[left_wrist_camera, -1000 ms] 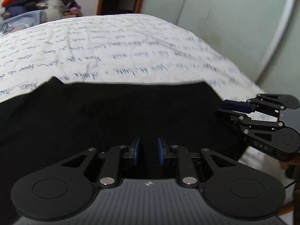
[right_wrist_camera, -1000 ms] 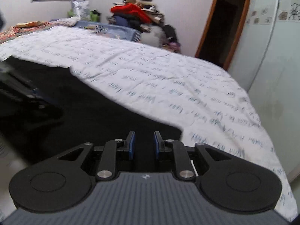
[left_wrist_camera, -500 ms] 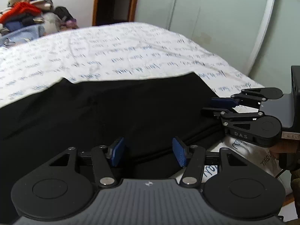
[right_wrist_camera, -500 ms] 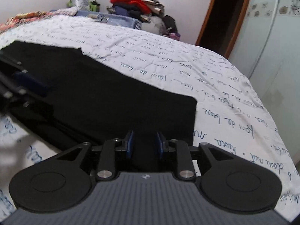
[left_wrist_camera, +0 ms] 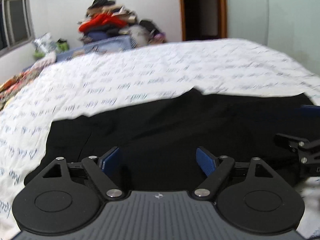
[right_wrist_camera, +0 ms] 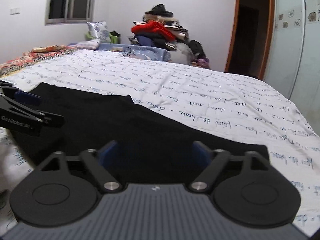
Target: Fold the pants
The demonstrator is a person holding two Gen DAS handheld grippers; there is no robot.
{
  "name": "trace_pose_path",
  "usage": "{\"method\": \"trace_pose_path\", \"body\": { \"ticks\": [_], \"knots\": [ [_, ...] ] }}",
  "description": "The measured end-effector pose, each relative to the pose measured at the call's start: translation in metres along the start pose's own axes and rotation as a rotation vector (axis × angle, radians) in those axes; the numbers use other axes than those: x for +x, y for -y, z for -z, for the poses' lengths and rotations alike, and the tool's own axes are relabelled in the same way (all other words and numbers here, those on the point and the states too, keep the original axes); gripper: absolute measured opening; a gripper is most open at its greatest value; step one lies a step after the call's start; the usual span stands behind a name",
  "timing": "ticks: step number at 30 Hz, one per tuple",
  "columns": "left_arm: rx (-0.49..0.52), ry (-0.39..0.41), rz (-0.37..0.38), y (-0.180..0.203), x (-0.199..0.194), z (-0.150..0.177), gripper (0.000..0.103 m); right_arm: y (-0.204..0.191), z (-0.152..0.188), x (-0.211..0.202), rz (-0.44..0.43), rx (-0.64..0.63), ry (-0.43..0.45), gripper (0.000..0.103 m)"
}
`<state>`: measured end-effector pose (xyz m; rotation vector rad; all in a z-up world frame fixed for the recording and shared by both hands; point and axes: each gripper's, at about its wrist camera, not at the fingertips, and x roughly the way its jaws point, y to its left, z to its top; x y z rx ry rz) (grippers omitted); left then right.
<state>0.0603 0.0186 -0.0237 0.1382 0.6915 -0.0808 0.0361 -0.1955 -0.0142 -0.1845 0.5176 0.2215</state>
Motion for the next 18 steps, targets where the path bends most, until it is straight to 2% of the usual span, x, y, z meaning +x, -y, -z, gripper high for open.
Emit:
{"method": "trace_pose_path", "body": {
  "ticks": [2, 3, 7, 13, 18],
  "knots": [
    [0.003, -0.021, 0.0, 0.0, 0.007, 0.005, 0.084, -0.007, 0.006, 0.015, 0.06, -0.021, -0.053, 0.103],
    [0.007, -0.01, -0.007, 0.002, 0.006, 0.007, 0.084, -0.013, 0.01, 0.022, 0.087, -0.048, -0.09, 0.103],
    [0.022, 0.018, -0.004, 0.011, 0.003, 0.002, 0.085, -0.019, 0.014, 0.02, 0.118, -0.08, -0.063, 0.103],
    [-0.02, 0.055, 0.077, 0.025, 0.007, -0.007, 0.088, -0.019, 0.018, 0.019, 0.121, -0.087, -0.057, 0.103],
    [-0.027, 0.012, -0.012, 0.039, 0.032, -0.014, 0.088, -0.022, 0.017, 0.019, 0.127, -0.097, -0.053, 0.103]
  ]
}}
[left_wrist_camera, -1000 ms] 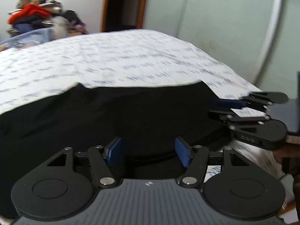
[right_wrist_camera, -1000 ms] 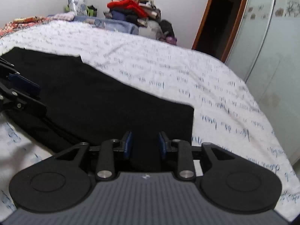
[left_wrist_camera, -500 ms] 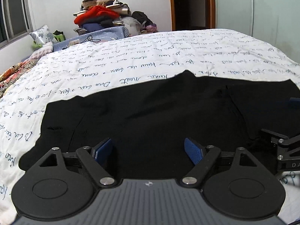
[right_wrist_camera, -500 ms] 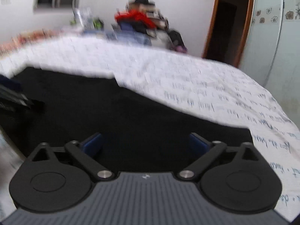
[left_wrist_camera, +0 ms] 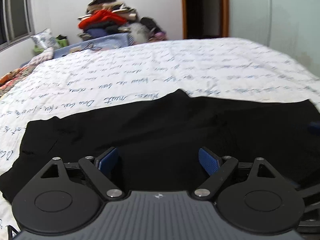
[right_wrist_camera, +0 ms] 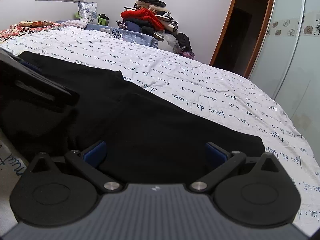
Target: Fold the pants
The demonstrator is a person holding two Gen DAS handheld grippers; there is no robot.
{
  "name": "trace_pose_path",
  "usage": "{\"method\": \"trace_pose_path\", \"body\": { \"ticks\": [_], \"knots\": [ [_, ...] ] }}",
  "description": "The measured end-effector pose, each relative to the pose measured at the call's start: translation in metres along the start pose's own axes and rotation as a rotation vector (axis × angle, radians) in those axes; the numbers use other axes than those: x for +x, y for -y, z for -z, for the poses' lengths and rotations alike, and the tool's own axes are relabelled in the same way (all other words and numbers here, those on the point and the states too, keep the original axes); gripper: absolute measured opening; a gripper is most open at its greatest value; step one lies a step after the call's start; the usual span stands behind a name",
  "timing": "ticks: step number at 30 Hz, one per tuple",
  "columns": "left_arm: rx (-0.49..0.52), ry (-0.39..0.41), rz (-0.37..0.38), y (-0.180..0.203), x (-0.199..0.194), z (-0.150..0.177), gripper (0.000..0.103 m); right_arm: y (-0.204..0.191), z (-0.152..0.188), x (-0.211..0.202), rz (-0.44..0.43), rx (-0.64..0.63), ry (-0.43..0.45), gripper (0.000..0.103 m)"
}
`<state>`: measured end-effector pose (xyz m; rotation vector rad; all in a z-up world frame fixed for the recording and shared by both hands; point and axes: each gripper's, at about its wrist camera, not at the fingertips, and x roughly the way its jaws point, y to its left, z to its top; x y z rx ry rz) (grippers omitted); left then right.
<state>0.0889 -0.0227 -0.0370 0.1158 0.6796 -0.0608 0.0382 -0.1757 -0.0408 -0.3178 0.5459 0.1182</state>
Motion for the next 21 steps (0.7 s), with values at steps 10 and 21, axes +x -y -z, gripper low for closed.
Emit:
{"method": "trace_pose_path", "body": {
  "ticks": [10, 21],
  "knots": [
    [-0.066, -0.024, 0.003, -0.014, 0.006, -0.003, 0.097, 0.02, -0.041, 0.043, 0.11, 0.07, -0.131, 0.103],
    [-0.026, -0.018, -0.023, -0.007, 0.008, 0.005, 0.102, 0.027, -0.018, 0.044, 0.072, 0.207, -0.091, 0.103]
  ]
}}
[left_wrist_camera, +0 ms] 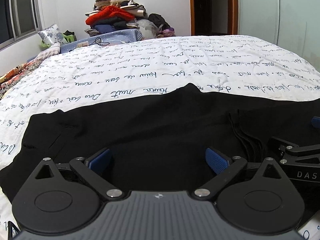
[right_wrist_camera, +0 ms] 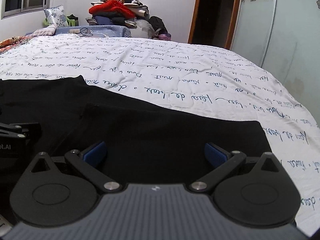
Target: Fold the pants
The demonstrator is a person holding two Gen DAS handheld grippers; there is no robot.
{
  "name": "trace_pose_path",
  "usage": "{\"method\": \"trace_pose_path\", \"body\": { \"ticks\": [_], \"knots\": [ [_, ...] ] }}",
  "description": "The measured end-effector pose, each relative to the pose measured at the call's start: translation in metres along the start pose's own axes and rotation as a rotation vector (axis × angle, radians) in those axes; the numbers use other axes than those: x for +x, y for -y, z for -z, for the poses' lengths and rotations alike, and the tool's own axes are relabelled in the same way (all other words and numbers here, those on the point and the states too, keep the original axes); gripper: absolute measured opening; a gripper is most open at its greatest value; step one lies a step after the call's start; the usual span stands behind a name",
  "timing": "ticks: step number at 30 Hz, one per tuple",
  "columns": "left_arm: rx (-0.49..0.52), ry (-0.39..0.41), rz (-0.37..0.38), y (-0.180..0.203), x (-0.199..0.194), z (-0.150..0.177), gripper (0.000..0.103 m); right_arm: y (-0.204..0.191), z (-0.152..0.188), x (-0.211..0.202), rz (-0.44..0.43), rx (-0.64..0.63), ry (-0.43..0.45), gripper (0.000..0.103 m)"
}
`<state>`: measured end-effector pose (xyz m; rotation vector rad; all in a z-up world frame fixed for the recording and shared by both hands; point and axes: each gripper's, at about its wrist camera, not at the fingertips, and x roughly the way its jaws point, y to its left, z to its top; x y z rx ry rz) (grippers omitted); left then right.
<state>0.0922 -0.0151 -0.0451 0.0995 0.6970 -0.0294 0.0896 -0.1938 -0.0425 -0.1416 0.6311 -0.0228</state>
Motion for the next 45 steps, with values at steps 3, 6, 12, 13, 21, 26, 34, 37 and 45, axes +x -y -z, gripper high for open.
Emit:
{"method": "trace_pose_path", "body": {
  "ticks": [3, 6, 12, 13, 21, 26, 34, 37, 45],
  "knots": [
    [0.003, 0.0, 0.002, 0.0, -0.001, 0.001, 0.102, -0.002, 0.001, -0.003, 0.017, -0.019, 0.009, 0.103],
    [0.007, 0.003, 0.001, 0.0, -0.003, 0.003, 0.102, -0.003, 0.002, -0.005, 0.023, -0.021, 0.007, 0.103],
    [0.017, 0.008, 0.006, -0.003, -0.008, 0.007, 0.102, 0.002, 0.006, -0.011, 0.014, 0.006, -0.011, 0.103],
    [0.02, 0.009, 0.007, -0.003, -0.009, 0.008, 0.102, 0.002, 0.007, -0.012, 0.014, 0.007, -0.013, 0.103],
    [0.016, 0.057, -0.034, -0.026, -0.032, 0.015, 0.102, 0.005, 0.013, -0.022, -0.018, 0.004, -0.03, 0.103],
    [-0.008, 0.089, -0.126, -0.065, -0.051, 0.019, 0.102, -0.003, 0.01, -0.043, -0.07, -0.017, 0.005, 0.103],
    [-0.085, 0.01, -0.289, -0.11, -0.039, 0.023, 0.102, -0.083, 0.003, -0.081, -0.15, -0.331, 0.201, 0.103],
    [-0.11, 0.005, -0.288, -0.117, -0.038, 0.026, 0.102, -0.105, 0.001, -0.075, -0.178, -0.357, 0.168, 0.103],
    [-0.125, 0.003, -0.283, -0.121, -0.037, 0.031, 0.103, -0.102, 0.005, -0.05, -0.228, -0.293, 0.041, 0.103]
  ]
}}
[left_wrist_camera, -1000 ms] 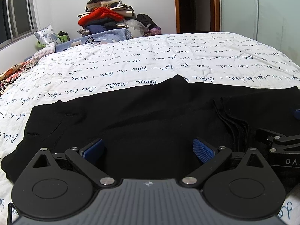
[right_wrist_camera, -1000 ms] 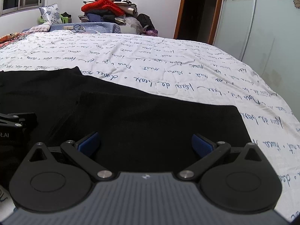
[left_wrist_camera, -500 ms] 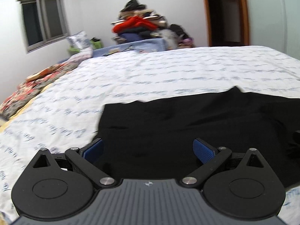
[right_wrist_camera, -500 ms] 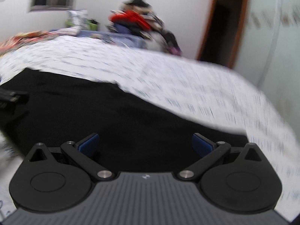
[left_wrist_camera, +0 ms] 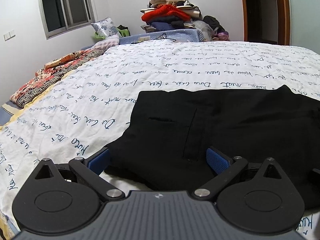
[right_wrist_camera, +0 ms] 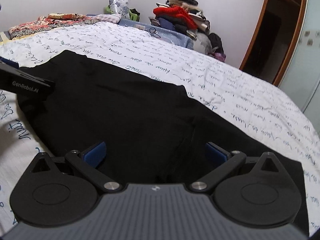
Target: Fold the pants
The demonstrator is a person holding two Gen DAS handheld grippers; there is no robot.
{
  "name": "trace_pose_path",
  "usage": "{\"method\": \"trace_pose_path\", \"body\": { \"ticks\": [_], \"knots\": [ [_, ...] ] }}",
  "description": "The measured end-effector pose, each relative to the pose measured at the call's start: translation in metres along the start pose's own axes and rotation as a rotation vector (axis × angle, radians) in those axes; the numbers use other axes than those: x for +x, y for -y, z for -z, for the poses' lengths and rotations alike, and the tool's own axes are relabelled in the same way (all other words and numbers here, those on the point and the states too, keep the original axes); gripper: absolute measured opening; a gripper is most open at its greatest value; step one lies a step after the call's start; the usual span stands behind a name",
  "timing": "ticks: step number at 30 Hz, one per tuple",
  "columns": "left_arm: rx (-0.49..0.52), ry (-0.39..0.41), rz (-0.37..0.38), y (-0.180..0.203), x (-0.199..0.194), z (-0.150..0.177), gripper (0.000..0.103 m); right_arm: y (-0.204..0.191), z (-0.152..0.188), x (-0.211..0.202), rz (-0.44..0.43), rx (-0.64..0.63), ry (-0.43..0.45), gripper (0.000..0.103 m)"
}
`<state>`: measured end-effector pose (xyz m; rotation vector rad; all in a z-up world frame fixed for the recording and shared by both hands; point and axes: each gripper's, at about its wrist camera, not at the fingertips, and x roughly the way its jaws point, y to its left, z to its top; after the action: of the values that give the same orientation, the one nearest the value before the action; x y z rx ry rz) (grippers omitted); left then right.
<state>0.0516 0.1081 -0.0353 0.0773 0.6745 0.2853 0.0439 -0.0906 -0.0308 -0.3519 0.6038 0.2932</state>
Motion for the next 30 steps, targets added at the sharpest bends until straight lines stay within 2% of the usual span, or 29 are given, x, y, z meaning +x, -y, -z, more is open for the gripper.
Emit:
{"method": "trace_pose_path", "body": {
  "ticks": [5, 13, 17, 22, 27, 30],
  "knots": [
    [0.013, 0.004, -0.005, 0.002, -0.001, 0.001, 0.103, -0.005, 0.001, -0.002, 0.022, -0.029, 0.019, 0.103],
    [0.0, 0.001, 0.001, -0.003, -0.002, -0.001, 0.103, -0.03, -0.007, -0.031, 0.095, -0.17, 0.192, 0.103],
    [-0.013, 0.005, -0.053, -0.014, -0.004, -0.007, 0.103, -0.048, -0.016, -0.041, 0.058, -0.25, 0.24, 0.103],
    [0.035, -0.003, -0.155, -0.023, 0.001, -0.008, 0.103, -0.076, -0.021, -0.049, -0.035, -0.355, 0.282, 0.103],
    [0.014, -0.011, -0.139, -0.029, 0.002, -0.008, 0.103, -0.096, -0.025, -0.047, -0.067, -0.415, 0.301, 0.103],
    [0.027, -0.009, -0.143, -0.028, 0.003, -0.008, 0.103, -0.089, -0.037, -0.043, -0.056, -0.361, 0.302, 0.103]
  ]
}}
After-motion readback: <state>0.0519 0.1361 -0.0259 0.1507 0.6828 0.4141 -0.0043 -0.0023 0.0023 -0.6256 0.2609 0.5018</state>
